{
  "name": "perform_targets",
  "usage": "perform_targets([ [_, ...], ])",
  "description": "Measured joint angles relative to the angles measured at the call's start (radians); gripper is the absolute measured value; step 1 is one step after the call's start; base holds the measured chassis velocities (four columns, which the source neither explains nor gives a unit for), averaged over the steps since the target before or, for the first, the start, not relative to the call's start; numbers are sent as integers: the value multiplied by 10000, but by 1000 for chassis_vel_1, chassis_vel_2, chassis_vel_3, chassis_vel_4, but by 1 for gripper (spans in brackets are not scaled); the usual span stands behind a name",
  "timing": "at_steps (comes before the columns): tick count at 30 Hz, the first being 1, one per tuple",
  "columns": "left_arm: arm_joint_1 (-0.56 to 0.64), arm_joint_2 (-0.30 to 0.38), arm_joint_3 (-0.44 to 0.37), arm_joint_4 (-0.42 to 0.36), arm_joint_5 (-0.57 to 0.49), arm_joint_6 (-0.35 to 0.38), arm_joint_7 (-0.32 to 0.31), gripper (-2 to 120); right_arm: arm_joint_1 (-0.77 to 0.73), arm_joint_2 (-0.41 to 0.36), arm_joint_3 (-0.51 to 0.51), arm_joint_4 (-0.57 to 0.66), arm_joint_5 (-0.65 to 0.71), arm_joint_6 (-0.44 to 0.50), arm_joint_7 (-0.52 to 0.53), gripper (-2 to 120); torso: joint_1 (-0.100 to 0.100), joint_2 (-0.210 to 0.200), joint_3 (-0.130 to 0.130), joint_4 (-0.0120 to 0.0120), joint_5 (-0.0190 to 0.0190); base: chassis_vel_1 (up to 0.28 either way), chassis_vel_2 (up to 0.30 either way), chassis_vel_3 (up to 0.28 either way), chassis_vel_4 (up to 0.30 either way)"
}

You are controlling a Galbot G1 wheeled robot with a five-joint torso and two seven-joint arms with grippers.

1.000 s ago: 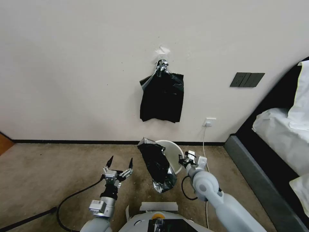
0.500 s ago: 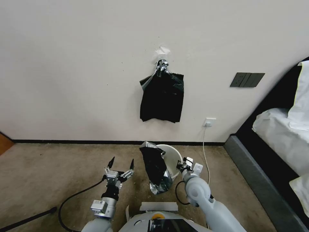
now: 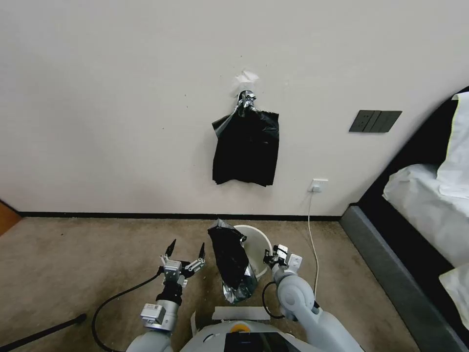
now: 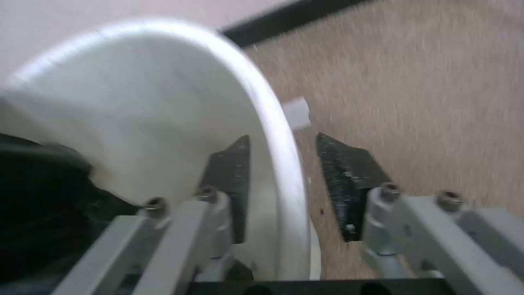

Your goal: Place a trash bag onto the trash bin.

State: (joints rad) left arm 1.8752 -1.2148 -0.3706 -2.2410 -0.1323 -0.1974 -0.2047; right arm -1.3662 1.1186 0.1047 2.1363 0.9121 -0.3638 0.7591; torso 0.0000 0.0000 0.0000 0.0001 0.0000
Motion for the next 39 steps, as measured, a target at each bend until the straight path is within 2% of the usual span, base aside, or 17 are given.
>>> perform_targets([
  [3,-11,81,0,-81,-9,145,-41,100,-35,-534,232,845,-303,-64,-873,59,0,1,0,-2,-1,0,0,0,0],
  [4,-11,81,0,-81,-9,145,-41,100,-35,-534,232,845,-303,-64,-873,59,0,1,0,-2,-1,0,0,0,0],
  [5,-18,115,1,-96,-12,205,-64,100,-12,-711,296,1101,-282,-175,-1277,65,0,1,0,-2,-1,0,0,0,0],
  [7,-47,171,23,-138,-17,371,-158,100,175,-1068,384,1585,284,-637,-2048,75,0,0,0,-2,0,0,0,0,0],
  [8,-47,171,23,-138,-17,371,-158,100,175,-1068,384,1585,284,-637,-2048,75,0,0,0,-2,0,0,0,0,0],
  [10,-60,202,49,-181,-19,529,-231,100,561,-1326,395,1866,1218,-1389,-2436,84,0,1,0,0,0,0,0,0,0],
  [11,-59,214,56,-211,-19,600,-249,100,828,-1414,356,1903,1760,-1858,-2490,89,0,1,0,0,-1,0,0,0,0],
  [12,-59,214,56,-211,-19,600,-249,100,828,-1414,356,1903,1760,-1858,-2490,89,0,1,0,0,-1,0,0,0,0],
  [14,-36,216,56,-268,-20,723,-290,100,1397,-1478,146,1784,2550,-2529,-2347,97,0,0,0,-1,0,0,0,0,0],
  [16,-1,196,32,-294,-19,799,-314,100,1932,-1444,-138,1495,3062,-2945,-1997,100,0,0,0,2,0,0,0,0,0],
  [21,35,161,-3,-301,-15,819,-319,100,2507,-1301,-439,1080,3689,-3268,-1406,100,1,0,0,1,1,0,0,0,0],
  [23,34,128,-11,-298,-11,825,-322,100,3033,-1124,-703,678,4441,-3533,-709,100,1,0,0,0,0,0,0,0,0],
  [27,-55,131,39,-244,-8,863,-324,100,3510,-1017,-991,147,5115,-3698,-224,100,2,0,0,-1,-1,0,0,0,0],
  [29,-112,146,79,-215,-6,899,-329,100,3676,-962,-1154,-86,5229,-3712,-138,92,1,0,1,-1,-1,0,0,0,0],
  [33,-160,158,129,-198,-4,1005,-355,100,3858,-840,-1340,-348,5327,-3714,-22,85,1,0,0,-1,-1,0,0,0,0],
  [35,-221,194,218,-194,4,1123,-394,100,3976,-680,-1494,-631,5322,-3715,31,71,1,0,0,0,0,0,0,0,0],
  [39,-267,243,273,-194,10,1208,-433,100,3981,-653,-1533,-729,5277,-3717,41,63,1,0,1,-1,-1,0,0,0,0],
])
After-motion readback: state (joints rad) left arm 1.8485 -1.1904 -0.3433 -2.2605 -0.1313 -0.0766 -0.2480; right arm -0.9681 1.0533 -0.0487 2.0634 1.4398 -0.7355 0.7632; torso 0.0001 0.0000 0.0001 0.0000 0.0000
